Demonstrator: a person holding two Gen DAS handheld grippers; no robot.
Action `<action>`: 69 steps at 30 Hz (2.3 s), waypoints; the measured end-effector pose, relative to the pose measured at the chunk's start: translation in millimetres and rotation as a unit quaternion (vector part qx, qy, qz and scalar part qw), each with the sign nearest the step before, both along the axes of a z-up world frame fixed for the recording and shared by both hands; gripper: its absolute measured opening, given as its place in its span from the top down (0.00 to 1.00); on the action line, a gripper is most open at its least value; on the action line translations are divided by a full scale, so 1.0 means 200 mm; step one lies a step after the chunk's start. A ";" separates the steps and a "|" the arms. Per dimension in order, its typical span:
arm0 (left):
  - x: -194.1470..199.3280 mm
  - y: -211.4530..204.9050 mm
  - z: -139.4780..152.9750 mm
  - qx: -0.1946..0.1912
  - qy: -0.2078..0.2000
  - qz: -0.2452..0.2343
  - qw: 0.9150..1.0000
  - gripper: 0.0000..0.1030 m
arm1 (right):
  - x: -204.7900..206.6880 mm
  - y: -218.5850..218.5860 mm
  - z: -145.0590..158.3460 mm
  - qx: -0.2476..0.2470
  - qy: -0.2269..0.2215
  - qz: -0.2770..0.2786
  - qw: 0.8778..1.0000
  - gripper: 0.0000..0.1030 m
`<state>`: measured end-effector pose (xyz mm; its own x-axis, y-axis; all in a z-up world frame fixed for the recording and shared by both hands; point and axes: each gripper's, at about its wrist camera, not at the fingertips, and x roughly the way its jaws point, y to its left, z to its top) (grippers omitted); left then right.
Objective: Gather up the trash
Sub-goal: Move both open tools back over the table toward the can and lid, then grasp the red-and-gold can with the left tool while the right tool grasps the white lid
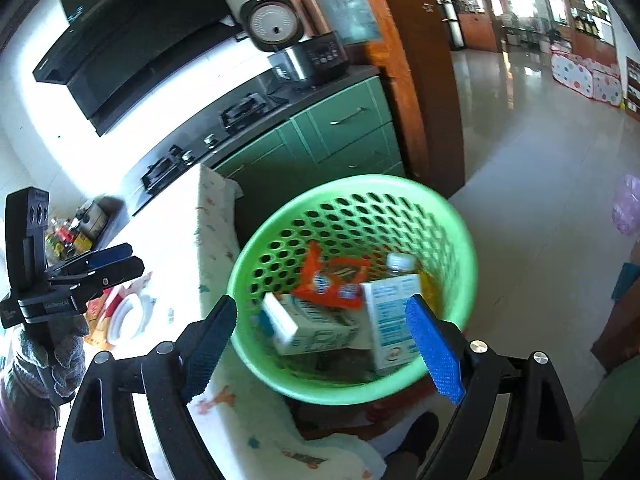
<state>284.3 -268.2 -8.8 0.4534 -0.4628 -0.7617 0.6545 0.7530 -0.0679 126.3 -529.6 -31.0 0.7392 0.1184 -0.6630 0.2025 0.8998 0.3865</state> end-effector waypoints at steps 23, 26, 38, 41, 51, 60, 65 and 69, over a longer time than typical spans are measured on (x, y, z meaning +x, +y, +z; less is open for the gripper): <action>0.26 1.02 -0.15 0.010 0.048 0.180 0.982 0.12 | 0.24 0.75 0.12 -0.029 -0.001 0.131 0.991 0.16; 0.30 1.05 -0.21 0.004 0.071 0.184 0.980 0.12 | 0.26 0.80 0.12 -0.031 0.004 0.139 0.990 0.16; 0.38 1.05 -0.37 -0.019 0.131 0.169 0.977 0.14 | 0.39 0.94 0.03 -0.036 0.029 0.164 0.985 0.16; 0.38 1.05 -0.39 -0.022 0.141 0.163 0.976 0.22 | 0.42 0.97 0.01 -0.038 0.034 0.171 0.984 0.16; 0.36 1.10 -0.39 -0.031 0.136 0.160 0.977 0.31 | 0.50 1.08 -0.03 -0.043 0.045 0.189 0.980 0.16; 0.29 1.22 -0.28 -0.037 0.112 0.173 0.978 0.32 | 0.56 1.24 -0.07 -0.053 0.055 0.229 0.971 0.16; 0.26 1.31 -0.23 -0.035 0.101 0.183 0.977 0.32 | 0.60 1.37 -0.10 -0.068 0.057 0.257 0.962 0.12; 0.27 1.37 -0.24 -0.036 0.101 0.193 0.975 0.32 | 0.65 1.48 -0.14 -0.095 0.064 0.278 0.954 0.10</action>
